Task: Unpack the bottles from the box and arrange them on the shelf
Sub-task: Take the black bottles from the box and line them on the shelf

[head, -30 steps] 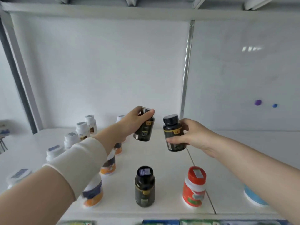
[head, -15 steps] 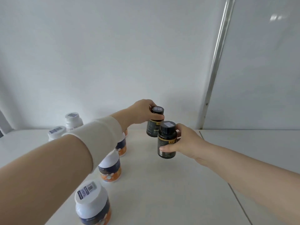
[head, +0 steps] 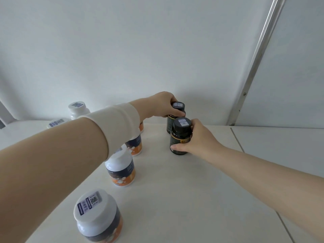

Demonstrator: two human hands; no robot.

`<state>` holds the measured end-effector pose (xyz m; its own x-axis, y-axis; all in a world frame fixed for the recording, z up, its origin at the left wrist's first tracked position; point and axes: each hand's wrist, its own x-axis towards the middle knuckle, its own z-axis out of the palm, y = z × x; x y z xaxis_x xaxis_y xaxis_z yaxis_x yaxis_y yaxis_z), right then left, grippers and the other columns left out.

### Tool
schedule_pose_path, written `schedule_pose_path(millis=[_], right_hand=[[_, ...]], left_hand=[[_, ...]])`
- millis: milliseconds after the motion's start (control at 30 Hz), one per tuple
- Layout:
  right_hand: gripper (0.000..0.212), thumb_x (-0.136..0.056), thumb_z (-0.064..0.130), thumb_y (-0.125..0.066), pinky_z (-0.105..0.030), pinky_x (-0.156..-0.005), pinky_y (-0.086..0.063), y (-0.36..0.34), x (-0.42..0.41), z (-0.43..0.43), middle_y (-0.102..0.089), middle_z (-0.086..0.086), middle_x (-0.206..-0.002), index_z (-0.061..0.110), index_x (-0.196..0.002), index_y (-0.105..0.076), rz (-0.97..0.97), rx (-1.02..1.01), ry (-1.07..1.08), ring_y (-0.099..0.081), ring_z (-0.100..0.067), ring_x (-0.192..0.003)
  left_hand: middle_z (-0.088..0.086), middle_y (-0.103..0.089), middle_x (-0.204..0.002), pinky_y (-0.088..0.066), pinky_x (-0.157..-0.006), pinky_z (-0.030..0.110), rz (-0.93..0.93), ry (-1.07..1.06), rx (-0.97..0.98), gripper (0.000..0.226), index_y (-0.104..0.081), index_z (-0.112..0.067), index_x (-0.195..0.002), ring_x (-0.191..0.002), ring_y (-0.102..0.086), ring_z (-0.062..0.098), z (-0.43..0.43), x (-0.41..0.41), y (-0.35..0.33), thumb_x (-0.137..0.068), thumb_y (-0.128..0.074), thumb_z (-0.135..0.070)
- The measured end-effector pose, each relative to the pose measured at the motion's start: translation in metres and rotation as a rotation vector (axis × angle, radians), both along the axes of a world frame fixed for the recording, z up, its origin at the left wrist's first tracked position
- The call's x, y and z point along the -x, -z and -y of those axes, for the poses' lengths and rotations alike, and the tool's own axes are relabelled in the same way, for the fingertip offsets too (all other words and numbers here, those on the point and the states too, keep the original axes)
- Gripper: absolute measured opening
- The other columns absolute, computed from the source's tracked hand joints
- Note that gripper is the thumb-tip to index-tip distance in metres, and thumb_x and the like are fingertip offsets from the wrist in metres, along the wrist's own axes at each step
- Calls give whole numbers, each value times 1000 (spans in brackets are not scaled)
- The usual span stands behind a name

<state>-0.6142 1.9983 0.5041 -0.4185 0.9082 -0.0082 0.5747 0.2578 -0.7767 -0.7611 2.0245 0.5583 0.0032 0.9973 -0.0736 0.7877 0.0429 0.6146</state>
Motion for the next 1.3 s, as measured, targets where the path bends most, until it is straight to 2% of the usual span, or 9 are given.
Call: schedule_pose_path(millis=[100,267,400,467,600,733,833,967,1300], right_hand=[[67,-65,22,-84,-21,-76,-35,3,0,0,-51,5,-108,13,-117,-43,12,-21,7,-51,-13,-96],[68,-65,23,-84,-21,-76,-35,3,2,2,-50,5,-108,13,-118,-43,16,-33,13,-50,-12,-96],[61,-66,24,-83,-25,-83,-42,-4,-4,3,-58,0,-120,15,-112,-45,54,15,-23,-56,-16,-104],[69,-67,27,-83,-28,-93,-43,-16,-11,4,-52,-4,-131,13,-122,-44,94,12,-38,-53,-18,-115],[92,-71,36,-78,-31,-104,-35,-52,-26,15,-36,-5,-145,12,-143,-26,198,-94,-41,-41,-20,-130],[81,-80,42,-68,-34,-106,-33,-86,-33,51,-33,-7,-147,13,-144,-27,326,-343,-47,-34,-22,-135],[68,-88,37,-59,-39,-104,-33,-102,-29,96,-32,-11,-145,11,-143,-29,448,-545,-101,-30,-27,-136],[56,-92,35,-50,-40,-101,-34,-104,-9,161,-37,-14,-139,9,-139,-34,507,-747,-212,-36,-31,-129],[50,-93,33,-46,-41,-102,-33,-69,105,362,-40,-15,-138,7,-135,-40,485,-901,-624,-38,-33,-127]], left_hand=[[12,-58,-101,-50,-94,40,16,1,-3,37,-60,-1,-111,-86,-52,20,-1,1,1,-84,-69,-24],[8,-59,-116,-49,-93,35,-22,-2,-25,45,-54,-7,-121,-97,-54,19,0,1,5,-83,-69,-28],[4,-52,-131,-39,-91,29,-125,-29,-37,61,-41,-12,-134,-114,-51,21,8,2,0,-85,-65,-38],[5,-52,-134,-38,-93,29,-205,-38,-60,62,-37,-11,-137,-120,-50,22,19,6,-10,-87,-63,-37],[5,-52,-132,-42,-94,35,-560,-57,-178,53,-39,-14,-135,-117,-52,24,59,20,-43,-91,-58,-35],[7,-53,-128,-42,-87,33,-1025,-114,-267,46,-40,-12,-134,-113,-54,26,119,19,-69,-95,-50,-34],[8,-54,-126,-41,-88,32,-1206,-199,-285,45,-40,-10,-133,-113,-54,27,179,9,-75,-95,-49,-34],[9,-53,-126,-40,-90,32,-1290,-343,-221,43,-41,-10,-132,-115,-53,27,266,5,-71,-95,-47,-31],[16,-48,-134,-40,-96,39,-1264,-666,79,46,-37,-5,-135,-120,-50,33,504,64,-38,-96,-47,-27]])
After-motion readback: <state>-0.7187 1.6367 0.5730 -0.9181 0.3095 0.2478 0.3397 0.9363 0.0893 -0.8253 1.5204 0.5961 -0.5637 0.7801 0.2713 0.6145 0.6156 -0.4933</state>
